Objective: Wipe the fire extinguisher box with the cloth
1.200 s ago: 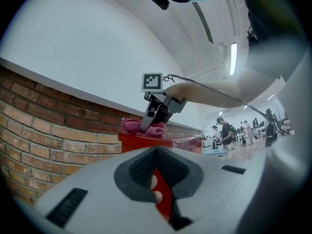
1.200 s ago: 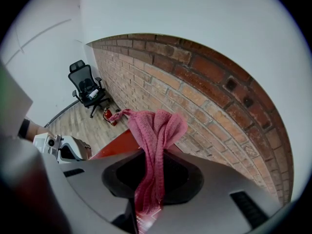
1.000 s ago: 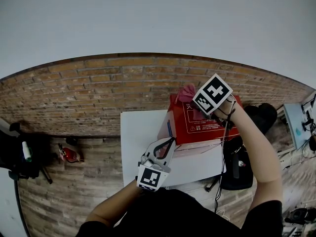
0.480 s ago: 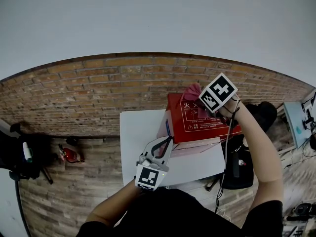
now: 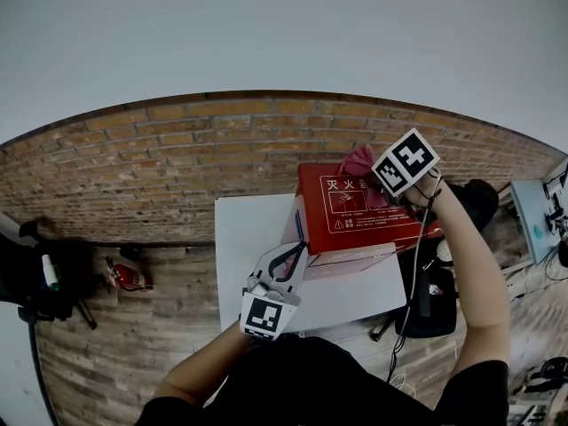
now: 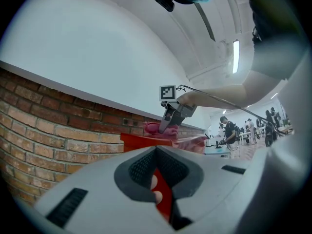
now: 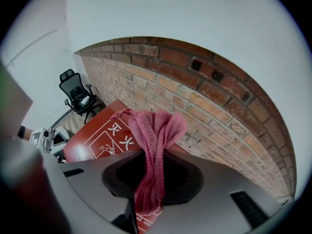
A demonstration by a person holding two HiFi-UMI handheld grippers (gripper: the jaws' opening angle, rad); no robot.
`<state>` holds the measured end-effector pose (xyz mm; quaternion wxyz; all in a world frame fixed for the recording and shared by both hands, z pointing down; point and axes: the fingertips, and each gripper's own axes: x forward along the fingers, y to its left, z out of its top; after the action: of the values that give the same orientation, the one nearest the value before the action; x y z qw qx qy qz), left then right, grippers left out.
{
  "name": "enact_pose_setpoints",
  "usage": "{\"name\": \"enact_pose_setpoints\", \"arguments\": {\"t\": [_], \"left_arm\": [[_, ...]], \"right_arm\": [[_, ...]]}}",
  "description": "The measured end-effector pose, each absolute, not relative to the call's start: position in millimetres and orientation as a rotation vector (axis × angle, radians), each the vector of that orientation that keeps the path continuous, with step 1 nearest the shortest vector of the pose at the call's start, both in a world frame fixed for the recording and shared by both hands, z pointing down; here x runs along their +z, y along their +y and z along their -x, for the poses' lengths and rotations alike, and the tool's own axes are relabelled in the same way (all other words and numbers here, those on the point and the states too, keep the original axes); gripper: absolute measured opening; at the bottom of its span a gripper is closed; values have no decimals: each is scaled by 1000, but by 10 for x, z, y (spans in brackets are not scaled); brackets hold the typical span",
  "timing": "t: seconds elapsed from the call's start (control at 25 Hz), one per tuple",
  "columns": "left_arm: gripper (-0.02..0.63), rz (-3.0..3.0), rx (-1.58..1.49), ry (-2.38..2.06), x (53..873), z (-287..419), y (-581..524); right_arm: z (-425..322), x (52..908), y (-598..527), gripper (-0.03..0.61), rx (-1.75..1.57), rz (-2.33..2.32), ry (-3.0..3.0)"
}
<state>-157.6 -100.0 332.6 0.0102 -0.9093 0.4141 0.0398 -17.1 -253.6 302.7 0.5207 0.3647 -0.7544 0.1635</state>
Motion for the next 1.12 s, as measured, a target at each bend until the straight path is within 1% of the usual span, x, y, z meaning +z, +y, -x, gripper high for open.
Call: {"name": "enact_pose_setpoints", "arguments": {"t": [1.12], "left_arm": [[32, 2807, 102, 1328, 3331, 1575, -968]], "right_arm": [[-628, 3037, -2650, 100, 444, -979, -1776]]}}
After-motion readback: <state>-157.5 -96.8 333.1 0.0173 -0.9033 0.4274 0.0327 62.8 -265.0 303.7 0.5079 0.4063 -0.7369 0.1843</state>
